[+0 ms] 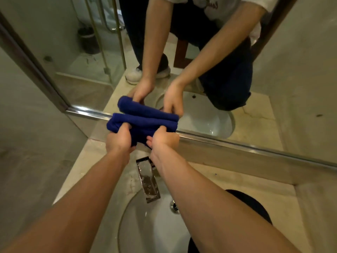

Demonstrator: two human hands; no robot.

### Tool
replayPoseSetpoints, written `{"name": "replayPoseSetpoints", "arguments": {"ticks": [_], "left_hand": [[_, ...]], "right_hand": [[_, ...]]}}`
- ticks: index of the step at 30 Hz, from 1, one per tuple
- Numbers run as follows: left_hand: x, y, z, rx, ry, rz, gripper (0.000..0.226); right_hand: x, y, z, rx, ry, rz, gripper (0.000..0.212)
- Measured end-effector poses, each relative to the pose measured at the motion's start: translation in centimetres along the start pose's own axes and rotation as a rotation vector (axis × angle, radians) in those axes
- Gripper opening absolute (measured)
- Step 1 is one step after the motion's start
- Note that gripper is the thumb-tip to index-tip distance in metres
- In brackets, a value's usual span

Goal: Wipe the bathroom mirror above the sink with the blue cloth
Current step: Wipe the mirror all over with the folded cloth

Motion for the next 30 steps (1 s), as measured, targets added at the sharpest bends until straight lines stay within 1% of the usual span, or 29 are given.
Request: {"name": "replayPoseSetpoints", "arguments": {"ticks": [2,4,5,8,9,13,16,18,21,23,24,25,27,28,30], "left_hand": [[-1.0,0.3,-1.7,0.076,-0.037,0.061,0.026],[-0.9,0.8,-4.3,0.126,0.018,0.062,0.015],[-0.4,1.1,-5.7,0.139,0.053,0.068,0.014],[2.2,2.2,-8.9,0.204,0.150,0.128,0.026],[3.2,2.4,-9.8,0.211,0.188,0.140,0.028],[5.5,3.1,-11.7,0.172,0.386,0.173,0.017],[5.7,3.4,-11.7,0.182,0.458,0.219,0.013],[5.6,3.4,-11.6,0.169,0.484,0.208,0.011],[5.4,3.1,-11.6,0.054,0.561,0.064,0.021],[5.2,2.9,-11.5,-0.052,0.659,-0.081,0.032],[5.0,2.8,-11.6,-0.102,0.704,-0.128,0.035],[4.7,2.6,-11.6,-0.141,0.746,-0.164,0.035],[4.3,2.4,-11.4,-0.175,0.797,-0.227,0.035],[4.2,2.4,-11.1,-0.176,0.800,-0.249,0.035],[4.3,2.1,-10.6,-0.174,0.803,-0.245,0.034]], "right_hand": [[-1.6,-0.4,0.5,-0.026,0.024,-0.042,0.031],[-4.1,1.6,-1.6,-0.057,0.034,-0.016,0.024],[-5.6,2.6,-2.3,-0.070,0.016,0.015,0.022],[-10.8,4.9,-2.1,-0.126,-0.066,0.053,0.023],[-12.4,5.7,-1.7,-0.137,-0.090,0.041,0.022],[-17.3,7.8,-0.9,-0.191,-0.138,-0.132,0.024],[-19.0,8.0,-0.5,-0.307,-0.103,-0.235,0.025],[-19.6,7.3,-0.2,-0.325,-0.046,-0.189,0.027],[-19.9,5.7,0.4,-0.154,0.028,0.085,0.030],[-20.0,5.3,0.7,-0.041,0.051,0.267,0.022],[-19.9,5.4,0.7,0.017,0.070,0.307,0.016],[-19.7,5.6,0.7,0.081,0.108,0.308,0.023],[-19.1,5.4,0.4,0.252,0.181,0.246,0.044],[-18.8,5.1,0.2,0.316,0.214,0.200,0.048],[-18.5,4.6,0.0,0.335,0.272,0.144,0.044]]}}
Point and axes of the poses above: each hand's wrist, its own z-axis towards the middle knuckle, its own x-axis out of the palm, y = z × x, the point moved 1 cm from there along z, towards the middle knuckle, and after that the axes turned 15 degrees about z, right-handed, at the moved point
